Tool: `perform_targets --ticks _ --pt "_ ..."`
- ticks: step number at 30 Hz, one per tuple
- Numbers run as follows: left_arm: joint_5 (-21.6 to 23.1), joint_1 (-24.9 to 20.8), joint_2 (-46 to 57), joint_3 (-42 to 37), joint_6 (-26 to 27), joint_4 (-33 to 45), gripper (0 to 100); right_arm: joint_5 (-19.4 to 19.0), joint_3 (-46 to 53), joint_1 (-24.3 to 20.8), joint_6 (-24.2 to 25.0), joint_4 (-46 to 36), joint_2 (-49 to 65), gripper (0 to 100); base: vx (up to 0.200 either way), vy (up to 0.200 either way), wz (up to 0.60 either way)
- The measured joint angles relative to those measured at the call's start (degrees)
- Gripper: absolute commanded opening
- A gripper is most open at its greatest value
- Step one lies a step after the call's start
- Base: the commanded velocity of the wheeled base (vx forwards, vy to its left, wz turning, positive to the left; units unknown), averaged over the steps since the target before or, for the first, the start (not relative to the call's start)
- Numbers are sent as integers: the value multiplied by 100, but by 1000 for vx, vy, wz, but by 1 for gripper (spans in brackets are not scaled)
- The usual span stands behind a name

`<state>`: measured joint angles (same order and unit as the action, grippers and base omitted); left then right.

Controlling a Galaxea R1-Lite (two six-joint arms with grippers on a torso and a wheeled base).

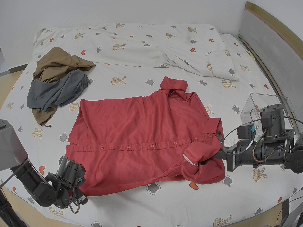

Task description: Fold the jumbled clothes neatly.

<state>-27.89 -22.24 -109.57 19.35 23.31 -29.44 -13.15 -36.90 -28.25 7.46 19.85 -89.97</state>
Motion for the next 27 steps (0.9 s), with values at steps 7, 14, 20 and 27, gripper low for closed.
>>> perform_targets --ticks 7,14,20,27 --pt "0 -129 0 -144 -29 -9 0 -1 5 11 0 -1 2 0 0 0 0" --pt "-2 -188 -184 -469 -38 -575 0 0 38 38 1 5 20 0 0 0 0" --pt "-2 -118 -311 -596 -18 -759 0 0 155 129 -5 10 61 0 0 0 0" --pt "-11 -66 -317 -350 17 -786 0 5 226 176 -5 10 162 0 0 0 0"
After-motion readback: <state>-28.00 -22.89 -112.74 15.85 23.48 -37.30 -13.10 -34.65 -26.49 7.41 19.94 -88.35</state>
